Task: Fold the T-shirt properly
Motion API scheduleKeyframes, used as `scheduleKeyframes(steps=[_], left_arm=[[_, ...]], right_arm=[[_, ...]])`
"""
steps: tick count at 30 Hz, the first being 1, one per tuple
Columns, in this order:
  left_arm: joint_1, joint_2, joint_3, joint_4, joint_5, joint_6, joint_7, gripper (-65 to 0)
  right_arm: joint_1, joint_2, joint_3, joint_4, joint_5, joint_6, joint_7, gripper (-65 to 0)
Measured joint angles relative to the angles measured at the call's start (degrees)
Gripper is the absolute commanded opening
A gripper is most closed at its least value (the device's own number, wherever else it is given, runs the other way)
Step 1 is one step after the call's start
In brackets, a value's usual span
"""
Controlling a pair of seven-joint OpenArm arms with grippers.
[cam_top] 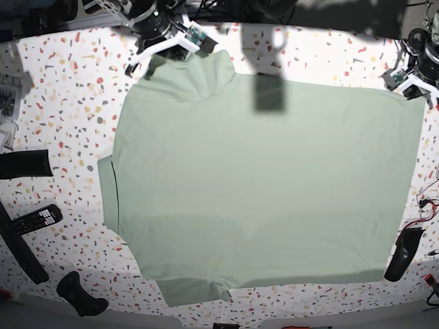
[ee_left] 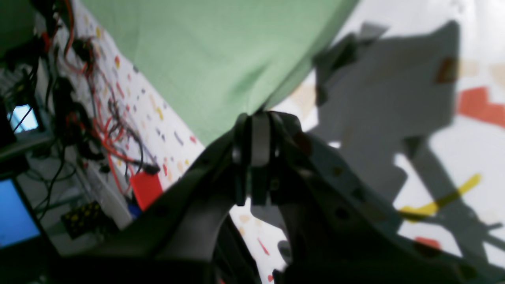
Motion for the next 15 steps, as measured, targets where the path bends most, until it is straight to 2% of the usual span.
scheduleKeyframes(steps=[3, 8, 12, 15], left_arm=[[0.2, -0.1, 0.2, 2.6, 0.0, 1.7, 0.0, -65.0], [-3.0, -0.2, 0.3, 3.9, -0.1, 1.6, -0.9, -65.0], [-6.1, -0.2, 0.3, 3.9, -0.4, 1.5, -0.9, -65.0], [-8.6, -0.2, 0.3, 3.9, -5.3, 1.7, -0.8, -65.0]], right_arm=[[2.0, 0.0, 0.0, 0.0, 4.4, 0.0, -0.2, -65.0], [6.4, 0.0, 0.0, 0.0, 4.8, 0.0, -0.2, -65.0], [9.7, 0.0, 0.0, 0.0, 8.2, 0.0, -0.2, -65.0], [12.5, 0.0, 0.0, 0.0, 8.7, 0.0, -0.3, -65.0]])
